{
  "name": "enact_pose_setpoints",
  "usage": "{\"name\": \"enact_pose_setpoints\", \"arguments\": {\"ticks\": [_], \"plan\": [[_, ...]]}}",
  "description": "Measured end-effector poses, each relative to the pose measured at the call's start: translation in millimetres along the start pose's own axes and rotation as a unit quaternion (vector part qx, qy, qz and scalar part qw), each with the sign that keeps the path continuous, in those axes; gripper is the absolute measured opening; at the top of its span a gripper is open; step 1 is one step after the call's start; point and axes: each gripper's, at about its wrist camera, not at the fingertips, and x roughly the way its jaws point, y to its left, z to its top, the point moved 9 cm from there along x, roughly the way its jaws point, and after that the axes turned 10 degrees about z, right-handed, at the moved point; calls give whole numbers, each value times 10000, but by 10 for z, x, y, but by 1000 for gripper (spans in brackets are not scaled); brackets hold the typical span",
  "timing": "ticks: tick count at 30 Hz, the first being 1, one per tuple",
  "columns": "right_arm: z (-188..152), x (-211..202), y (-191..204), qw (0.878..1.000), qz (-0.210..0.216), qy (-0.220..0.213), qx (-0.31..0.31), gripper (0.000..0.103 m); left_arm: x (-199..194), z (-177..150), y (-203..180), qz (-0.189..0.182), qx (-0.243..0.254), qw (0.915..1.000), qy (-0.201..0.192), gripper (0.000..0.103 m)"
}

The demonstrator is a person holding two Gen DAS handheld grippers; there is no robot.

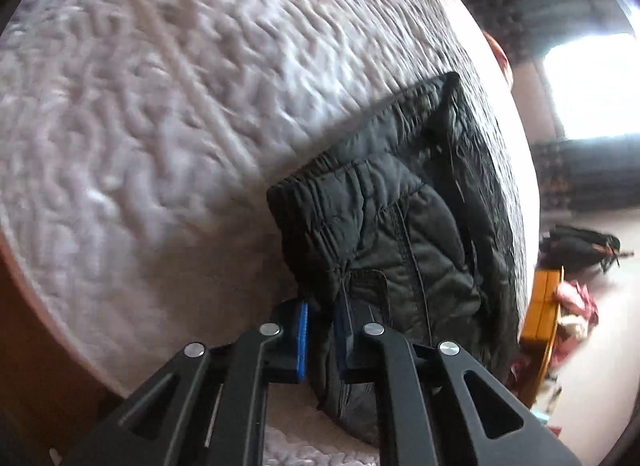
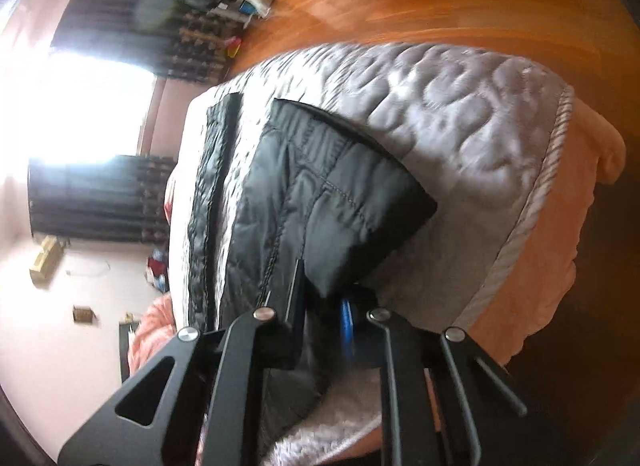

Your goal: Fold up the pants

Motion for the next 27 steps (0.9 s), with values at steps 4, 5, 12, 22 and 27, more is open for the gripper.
{"name": "enact_pose_setpoints", "arguments": {"ticks": [4,5,12,22,27], "plan": [[-255,119,109,9990,-67,375,-247,13,-103,84,384,207,-219,9995,-68,10],[-302,178,80,9981,-209,486,-318,15,-91,105,450,313,-188,9993,-61,10],[-239,24,89,9608,-2224,381,-1612,49,-111,92,494,784,456,9957,-203,56],[-729,853,538,9080,-2271,1467,-3201,80,-740,582,-256,845,1888,9669,-1495,99],[-617,912,458,9078,-2613,1615,-2856,80,-625,1151,-791,741,2289,9609,-1368,99]]}}
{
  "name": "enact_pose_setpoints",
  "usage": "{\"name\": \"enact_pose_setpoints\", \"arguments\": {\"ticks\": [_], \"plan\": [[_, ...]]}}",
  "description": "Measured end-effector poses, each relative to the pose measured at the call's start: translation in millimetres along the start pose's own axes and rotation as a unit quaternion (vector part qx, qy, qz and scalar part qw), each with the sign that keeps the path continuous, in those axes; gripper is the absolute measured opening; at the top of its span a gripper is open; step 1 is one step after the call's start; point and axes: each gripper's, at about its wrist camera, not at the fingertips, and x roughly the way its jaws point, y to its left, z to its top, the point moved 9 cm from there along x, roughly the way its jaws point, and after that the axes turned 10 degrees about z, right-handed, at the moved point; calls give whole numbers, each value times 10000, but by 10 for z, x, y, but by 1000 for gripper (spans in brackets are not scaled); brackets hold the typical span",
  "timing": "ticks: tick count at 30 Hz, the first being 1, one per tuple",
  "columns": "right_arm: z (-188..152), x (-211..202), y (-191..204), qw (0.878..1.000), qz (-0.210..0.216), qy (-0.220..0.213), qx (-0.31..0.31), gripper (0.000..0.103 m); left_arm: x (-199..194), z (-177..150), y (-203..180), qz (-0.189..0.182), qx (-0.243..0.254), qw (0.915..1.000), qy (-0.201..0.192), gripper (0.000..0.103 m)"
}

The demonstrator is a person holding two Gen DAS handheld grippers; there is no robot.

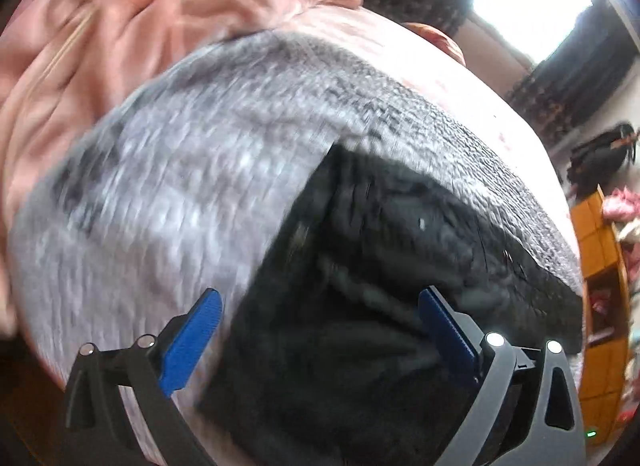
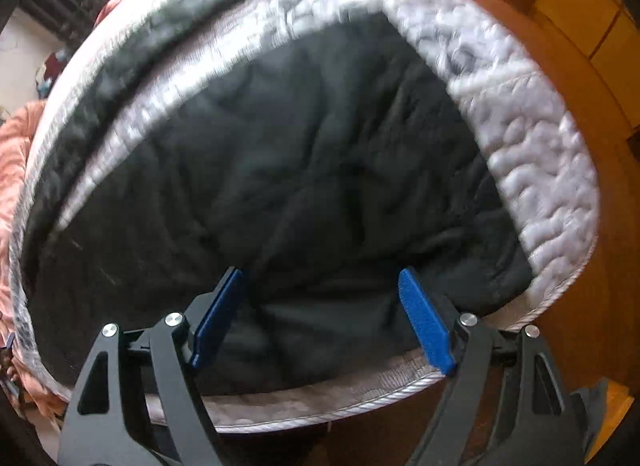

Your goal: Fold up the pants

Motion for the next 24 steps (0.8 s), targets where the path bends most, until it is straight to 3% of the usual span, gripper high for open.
{"name": "enact_pose_setpoints", "arguments": {"ticks": [3,9,13,15,18,21,24], "plan": [[201,-232,182,9991,295,-280,-111,90,382,456,-218,-358,337,9983,306,99],[818,-232,662,9936,1084,-227,-212,90,1177,931,-440,-665,382,9937,823,99],[1305,19,910,9910,1274,-69,-404,90,1553,965,-567,-803,597,9888,1107,98],[1595,138,1003,9889,1391,-57,-520,90,1693,912,-617,-872,751,9848,1299,90],[2022,242,1198,9832,1703,10,-658,90,1761,923,-630,-846,927,9834,1313,89],[2541,347,1266,9819,1726,-16,-781,90,1772,945,-653,-870,919,9829,1338,88],[3100,521,1224,9848,1617,-74,-636,91,1782,947,-690,-593,1168,9828,1301,59]]}}
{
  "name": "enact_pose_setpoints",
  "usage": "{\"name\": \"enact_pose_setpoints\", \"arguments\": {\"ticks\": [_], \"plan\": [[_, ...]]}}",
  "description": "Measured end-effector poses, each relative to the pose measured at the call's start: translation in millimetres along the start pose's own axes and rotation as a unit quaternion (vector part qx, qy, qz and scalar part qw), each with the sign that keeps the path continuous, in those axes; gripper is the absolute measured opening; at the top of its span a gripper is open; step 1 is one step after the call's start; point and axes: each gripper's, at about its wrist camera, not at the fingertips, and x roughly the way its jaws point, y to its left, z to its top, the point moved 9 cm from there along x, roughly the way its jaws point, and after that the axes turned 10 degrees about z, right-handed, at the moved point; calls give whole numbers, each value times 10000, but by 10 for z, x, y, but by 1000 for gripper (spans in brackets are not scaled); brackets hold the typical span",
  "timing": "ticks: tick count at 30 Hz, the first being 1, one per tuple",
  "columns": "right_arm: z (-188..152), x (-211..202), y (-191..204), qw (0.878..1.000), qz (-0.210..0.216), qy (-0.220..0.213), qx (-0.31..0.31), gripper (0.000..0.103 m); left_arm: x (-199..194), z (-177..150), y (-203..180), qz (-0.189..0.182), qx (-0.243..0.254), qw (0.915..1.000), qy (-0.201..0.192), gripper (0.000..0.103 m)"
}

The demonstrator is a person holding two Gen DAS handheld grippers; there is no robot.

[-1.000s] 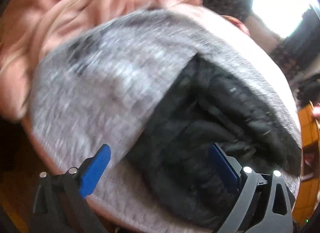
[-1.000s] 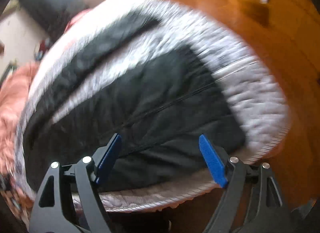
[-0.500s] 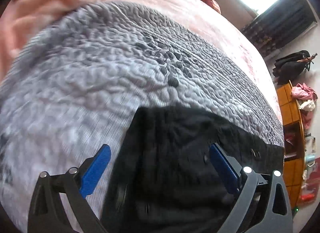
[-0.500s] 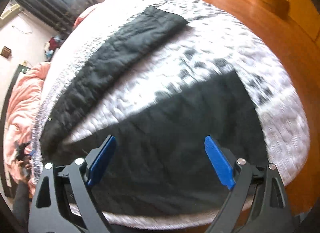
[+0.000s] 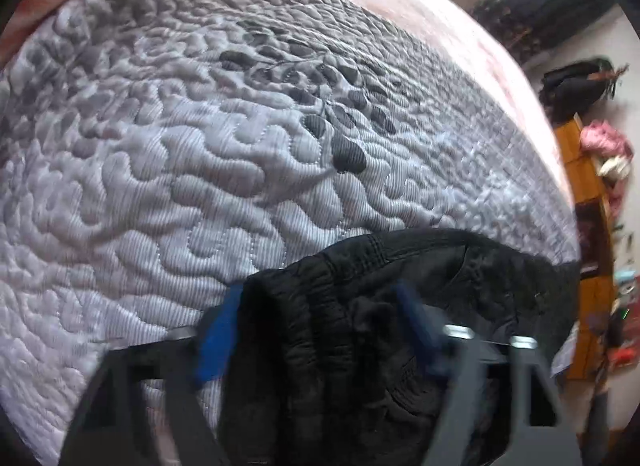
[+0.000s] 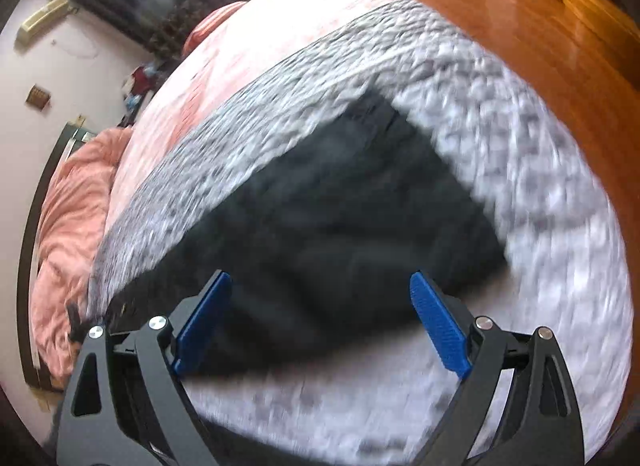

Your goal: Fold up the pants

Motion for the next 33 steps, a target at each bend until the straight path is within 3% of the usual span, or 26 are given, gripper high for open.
{"name": "enact_pose_setpoints", "arguments": {"ticks": [5,11,17,18,20,21,23,27,33], "plan": [[664,269,-335,9995,-318,-22,56,91,6,26,37,165,-194,9997,-41,29],[1014,780,-494,9981,-462,327,-234,91,-1,20,93,126,-393,9990,-143,28],[1057,966,-558,9959,-510,635,-385,92,-8,22,119,26,-670,9974,-254,29],[1047,963,-541,9956,-482,675,-428,89,-14,24,124,16,-718,9970,-271,29],[985,935,-435,9959,-64,814,-390,53,-33,25,120,29,-794,9963,-324,29],[960,921,-405,9956,-2,850,-400,49,-54,27,118,55,-815,9960,-372,28],[907,863,-340,9947,-57,844,-577,12,-101,23,113,111,-833,9954,-468,27],[916,649,-274,9964,-45,597,-595,10,-229,20,129,117,-989,9931,-621,18],[922,255,-47,9969,-69,227,-745,8,-567,33,89,90,-1031,9909,-859,14]]}}
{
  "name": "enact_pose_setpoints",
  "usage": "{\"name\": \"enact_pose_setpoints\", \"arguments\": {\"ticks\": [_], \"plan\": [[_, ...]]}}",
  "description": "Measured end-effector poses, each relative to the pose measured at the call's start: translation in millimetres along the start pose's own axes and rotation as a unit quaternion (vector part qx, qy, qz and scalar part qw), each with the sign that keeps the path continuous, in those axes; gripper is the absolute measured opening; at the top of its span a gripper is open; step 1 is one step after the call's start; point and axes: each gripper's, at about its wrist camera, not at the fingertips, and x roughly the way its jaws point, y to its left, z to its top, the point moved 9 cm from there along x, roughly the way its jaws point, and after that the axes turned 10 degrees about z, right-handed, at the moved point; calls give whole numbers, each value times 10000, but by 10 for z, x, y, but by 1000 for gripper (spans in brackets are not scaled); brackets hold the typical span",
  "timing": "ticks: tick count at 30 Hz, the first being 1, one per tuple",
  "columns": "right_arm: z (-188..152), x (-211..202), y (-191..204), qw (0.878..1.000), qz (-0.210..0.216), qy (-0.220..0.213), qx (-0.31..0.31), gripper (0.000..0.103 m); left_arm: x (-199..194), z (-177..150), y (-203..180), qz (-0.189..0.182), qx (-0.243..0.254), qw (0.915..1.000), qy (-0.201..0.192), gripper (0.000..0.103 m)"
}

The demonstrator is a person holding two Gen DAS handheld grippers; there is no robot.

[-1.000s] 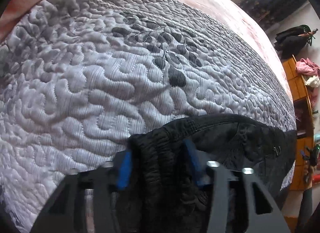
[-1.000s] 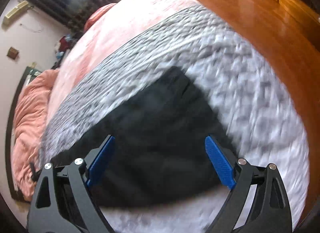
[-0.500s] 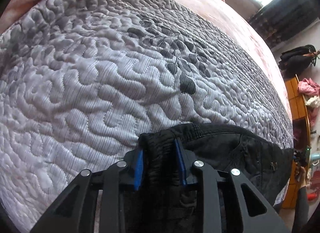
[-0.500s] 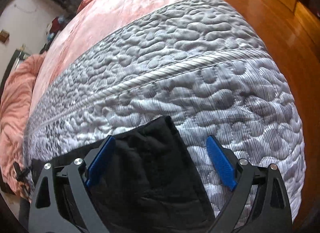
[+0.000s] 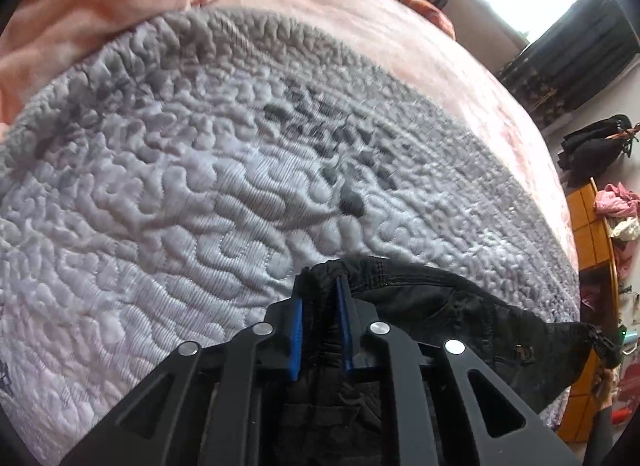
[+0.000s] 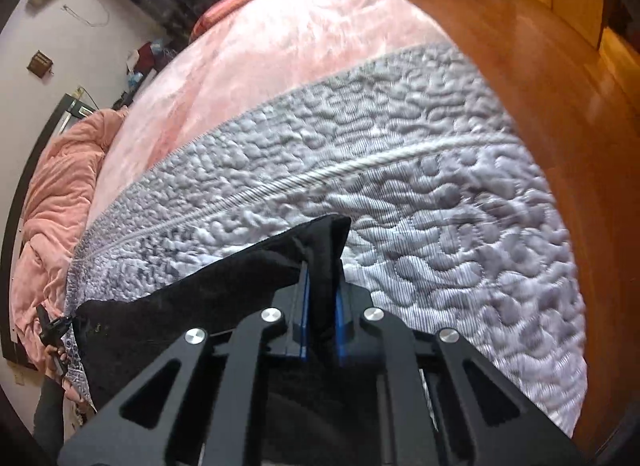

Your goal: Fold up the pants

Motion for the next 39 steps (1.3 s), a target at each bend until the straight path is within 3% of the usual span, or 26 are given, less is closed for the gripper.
{"name": "enact_pose_setpoints", "arguments": {"ticks": [9,21,31,39], "plan": [[-240,-900,461,9979,-121,-529,-364,8,-727,-10,-174,-475,106,9977,-467,12],[-1282,-1846,604,9914,-358,-1180,-433,7,-1690,-441,-258,-1070,297,9894,-940,12],[-2238,-2203,528,9833,-702,-1623,-423,6,-2031,-980,129,-1307,-19,9863,-1003,12],[-2796,-2389,563,9791,-682,-1896,-265,7,-1955,-1493,533,-1346,-326,9869,-826,12]]}}
